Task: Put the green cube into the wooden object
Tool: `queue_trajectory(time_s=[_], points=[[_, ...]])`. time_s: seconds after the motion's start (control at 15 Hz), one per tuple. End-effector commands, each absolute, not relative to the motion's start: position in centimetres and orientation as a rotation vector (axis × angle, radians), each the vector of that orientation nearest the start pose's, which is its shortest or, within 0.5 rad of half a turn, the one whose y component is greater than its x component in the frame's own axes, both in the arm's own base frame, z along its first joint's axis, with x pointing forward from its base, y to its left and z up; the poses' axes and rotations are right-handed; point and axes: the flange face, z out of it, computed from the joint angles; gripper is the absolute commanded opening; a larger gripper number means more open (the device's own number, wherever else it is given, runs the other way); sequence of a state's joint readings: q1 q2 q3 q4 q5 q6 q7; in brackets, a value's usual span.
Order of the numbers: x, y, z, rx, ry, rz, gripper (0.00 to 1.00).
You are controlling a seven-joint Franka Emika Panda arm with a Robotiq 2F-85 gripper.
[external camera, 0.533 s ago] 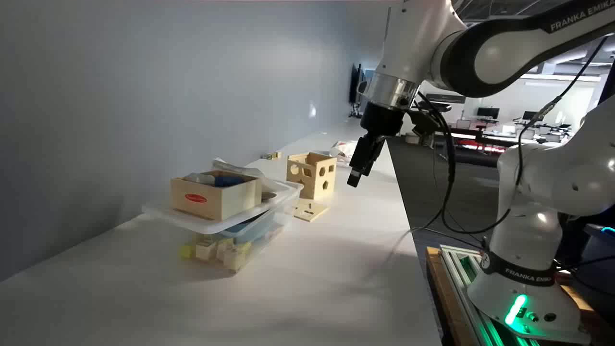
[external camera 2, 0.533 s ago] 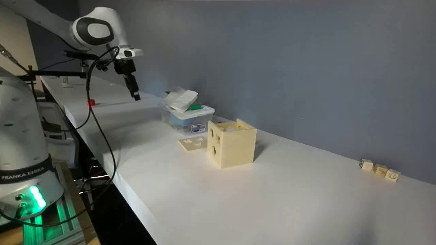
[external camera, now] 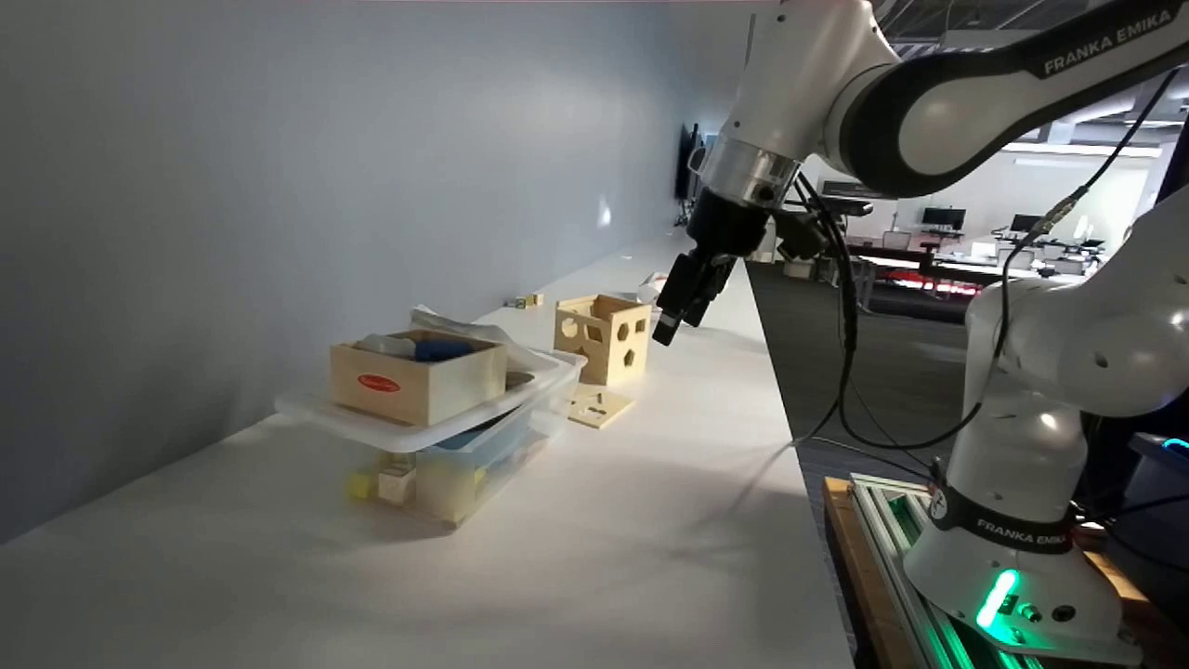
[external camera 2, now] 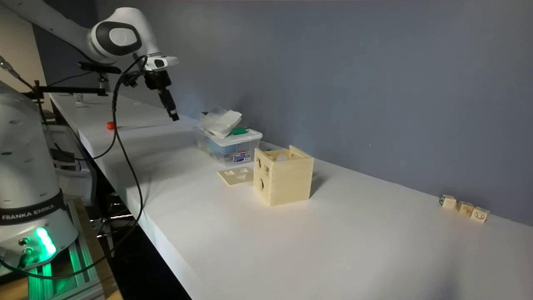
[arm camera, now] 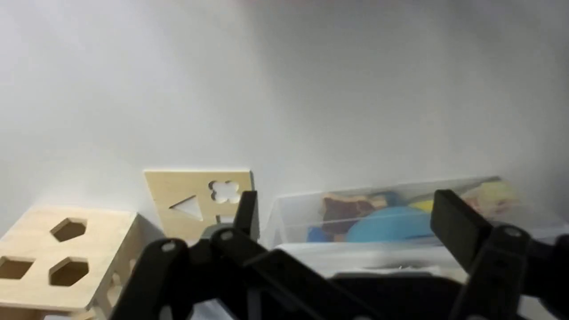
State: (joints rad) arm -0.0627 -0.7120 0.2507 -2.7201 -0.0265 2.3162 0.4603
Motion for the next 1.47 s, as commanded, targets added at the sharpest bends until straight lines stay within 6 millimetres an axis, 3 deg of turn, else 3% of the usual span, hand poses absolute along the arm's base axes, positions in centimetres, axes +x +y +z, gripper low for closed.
queue_trajectory(time_s=[0.0, 0.27, 0.67, 0.73, 0.87, 1.2, 1.4], points=[[38.3, 3.3, 45.9, -3.174, 0.615, -0.672, 1.00], [43.7, -0.4, 45.9, -3.111, 0.894, -0.632, 1.00], [52.3, -0.5, 47.8, -2.897, 1.218, -0.508, 1.00], [49.3, -0.8, 47.6, -2.947, 1.142, -0.567, 1.00], [51.3, -0.7, 47.6, -2.917, 1.177, -0.536, 1.00], [52.7, -0.7, 47.3, -2.891, 1.170, -0.512, 1.00], [55.3, -0.8, 46.1, -2.966, 1.099, -0.565, 1.00]])
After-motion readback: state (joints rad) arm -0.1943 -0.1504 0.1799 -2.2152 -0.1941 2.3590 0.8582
